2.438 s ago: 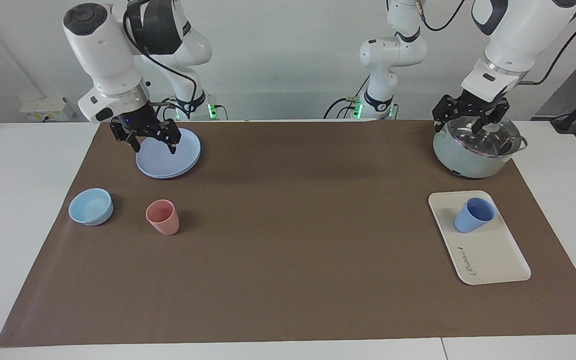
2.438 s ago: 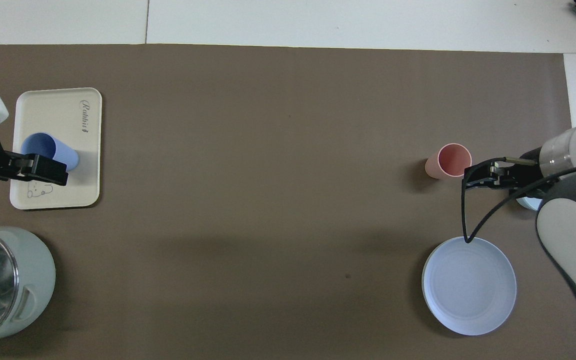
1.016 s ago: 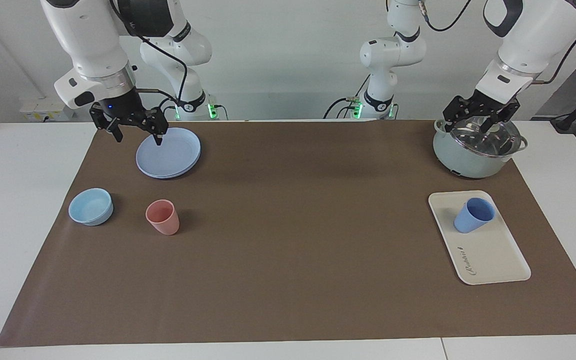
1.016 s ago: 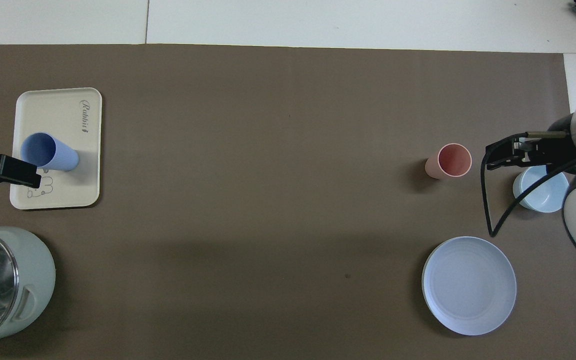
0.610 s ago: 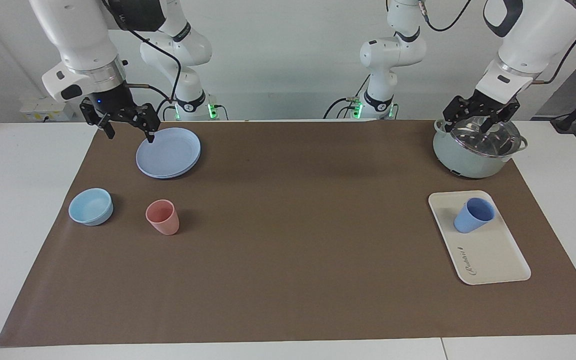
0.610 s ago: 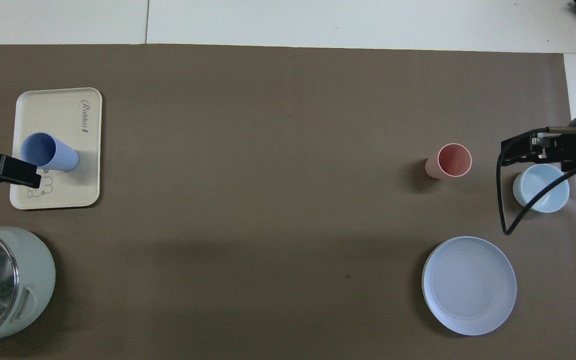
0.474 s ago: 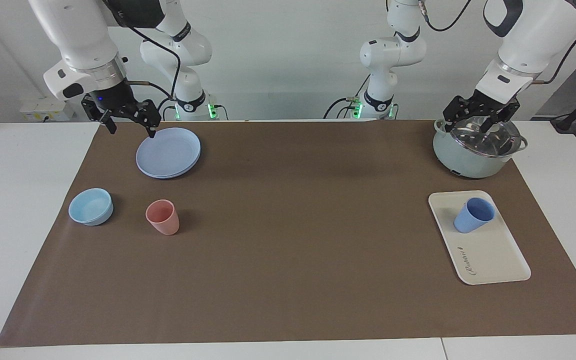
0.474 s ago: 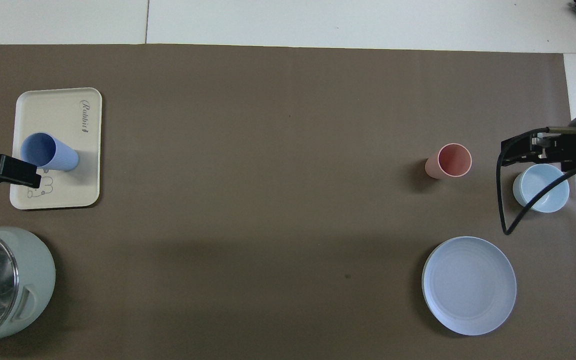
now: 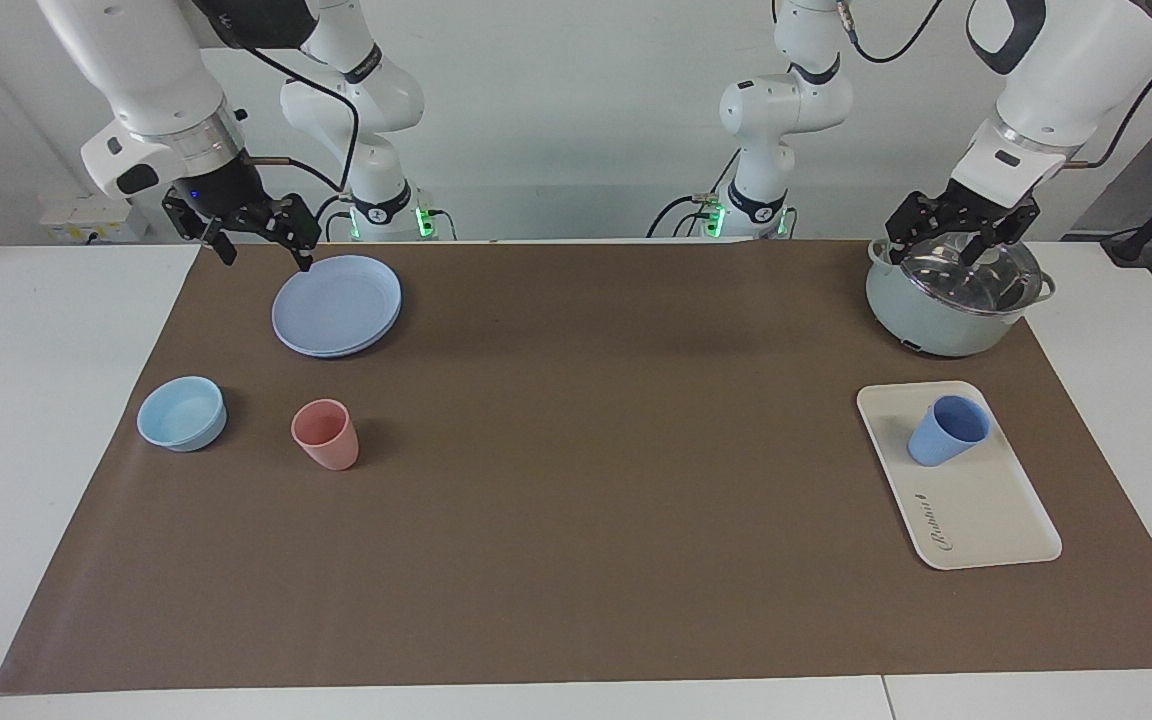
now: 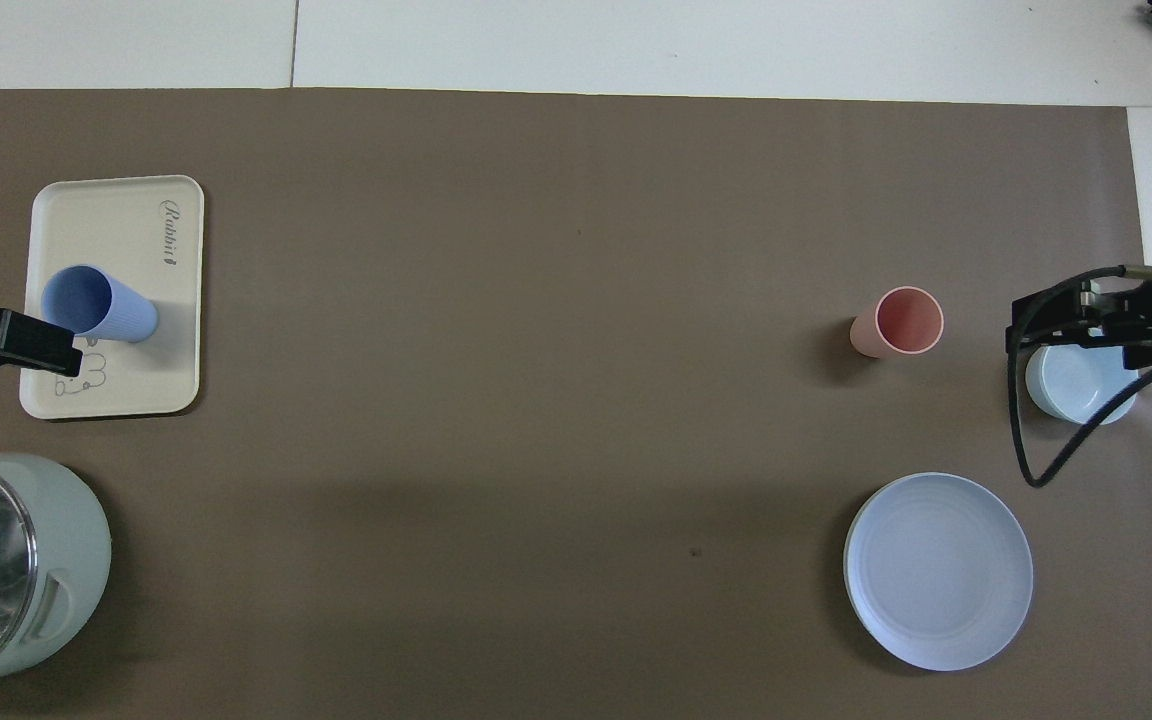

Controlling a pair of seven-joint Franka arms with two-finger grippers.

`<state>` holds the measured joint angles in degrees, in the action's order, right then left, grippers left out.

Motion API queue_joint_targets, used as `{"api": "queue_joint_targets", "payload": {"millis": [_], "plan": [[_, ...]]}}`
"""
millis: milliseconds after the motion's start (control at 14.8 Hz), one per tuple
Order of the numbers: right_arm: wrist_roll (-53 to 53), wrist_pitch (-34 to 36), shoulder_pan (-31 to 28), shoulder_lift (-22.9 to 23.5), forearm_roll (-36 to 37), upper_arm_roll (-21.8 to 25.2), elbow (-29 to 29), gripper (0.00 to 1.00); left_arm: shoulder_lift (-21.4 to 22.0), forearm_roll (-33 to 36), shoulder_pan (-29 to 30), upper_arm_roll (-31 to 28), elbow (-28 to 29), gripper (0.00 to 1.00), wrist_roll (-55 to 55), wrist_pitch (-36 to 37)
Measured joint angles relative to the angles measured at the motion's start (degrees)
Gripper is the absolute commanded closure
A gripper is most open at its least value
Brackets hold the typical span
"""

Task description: Place cup on tray

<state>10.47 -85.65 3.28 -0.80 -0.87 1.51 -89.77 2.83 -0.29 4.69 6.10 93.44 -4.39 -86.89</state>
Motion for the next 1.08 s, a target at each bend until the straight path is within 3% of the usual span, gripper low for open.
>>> {"api": "queue_joint_targets", "payload": {"millis": [1084], "plan": [[0.0,0.1,0.1,-0.1,1.6,-0.6,-0.3,0.0,0.0,0.0,0.0,0.0,0.0,0.0,0.0,0.0]]}}
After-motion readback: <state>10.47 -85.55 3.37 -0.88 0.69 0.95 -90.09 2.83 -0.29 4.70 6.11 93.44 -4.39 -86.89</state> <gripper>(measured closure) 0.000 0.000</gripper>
